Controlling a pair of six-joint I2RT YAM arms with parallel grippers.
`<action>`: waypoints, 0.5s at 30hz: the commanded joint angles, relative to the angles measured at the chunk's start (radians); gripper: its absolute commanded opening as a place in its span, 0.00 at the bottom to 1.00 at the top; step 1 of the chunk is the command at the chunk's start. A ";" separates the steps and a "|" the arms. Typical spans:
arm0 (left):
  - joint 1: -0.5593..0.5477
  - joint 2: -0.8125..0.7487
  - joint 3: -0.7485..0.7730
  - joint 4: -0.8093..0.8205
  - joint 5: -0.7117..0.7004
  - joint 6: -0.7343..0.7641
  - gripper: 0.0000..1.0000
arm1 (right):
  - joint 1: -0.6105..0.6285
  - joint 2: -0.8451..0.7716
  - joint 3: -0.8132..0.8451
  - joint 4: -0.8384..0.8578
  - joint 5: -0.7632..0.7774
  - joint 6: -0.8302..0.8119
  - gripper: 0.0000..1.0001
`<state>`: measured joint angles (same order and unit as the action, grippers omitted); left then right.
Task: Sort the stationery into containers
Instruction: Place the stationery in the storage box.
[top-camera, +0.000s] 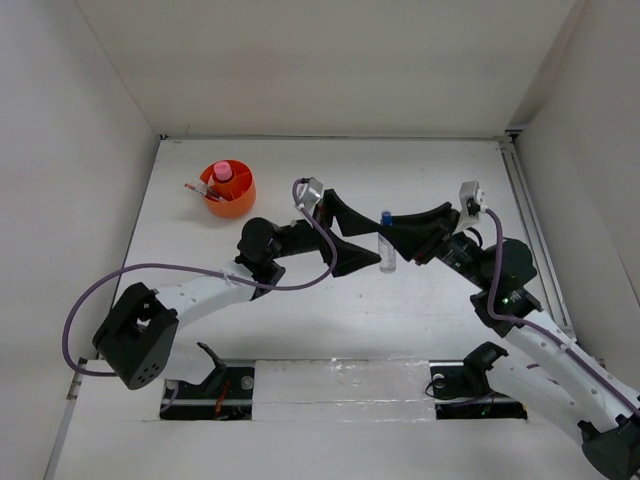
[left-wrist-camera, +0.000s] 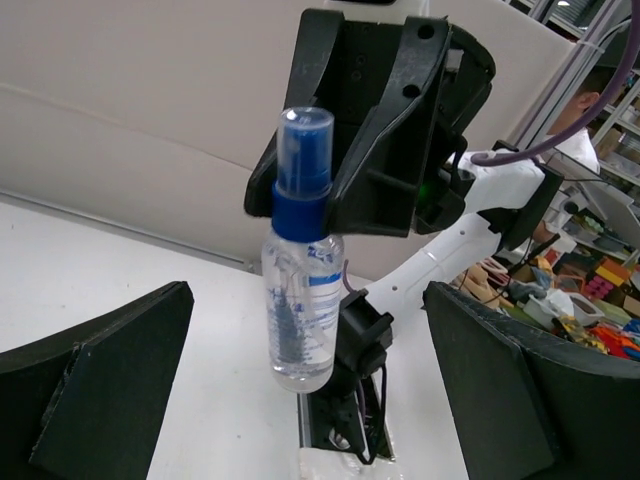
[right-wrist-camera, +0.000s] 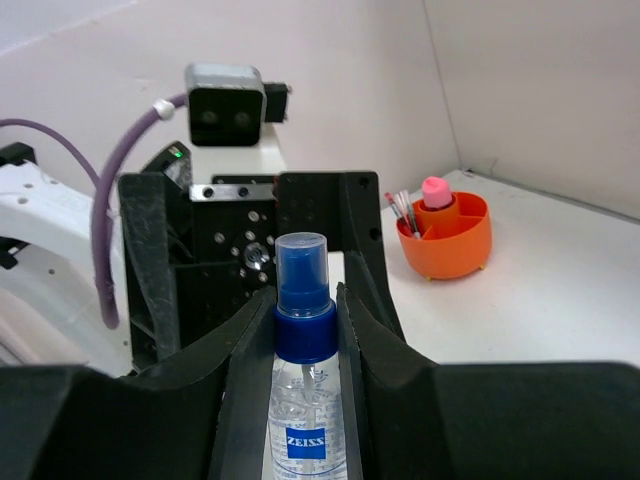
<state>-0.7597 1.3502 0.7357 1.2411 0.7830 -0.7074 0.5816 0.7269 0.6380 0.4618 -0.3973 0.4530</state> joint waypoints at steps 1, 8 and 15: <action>-0.004 -0.029 -0.018 0.080 0.007 0.023 1.00 | -0.008 0.011 0.005 0.156 -0.049 0.059 0.00; -0.004 -0.019 -0.018 0.099 -0.004 0.023 0.98 | -0.008 0.031 0.005 0.206 -0.080 0.107 0.00; -0.004 -0.019 -0.009 0.110 -0.004 0.023 0.94 | 0.012 0.063 0.005 0.244 -0.089 0.107 0.00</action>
<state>-0.7597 1.3502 0.7181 1.2629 0.7731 -0.7002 0.5838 0.7933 0.6380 0.5961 -0.4652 0.5465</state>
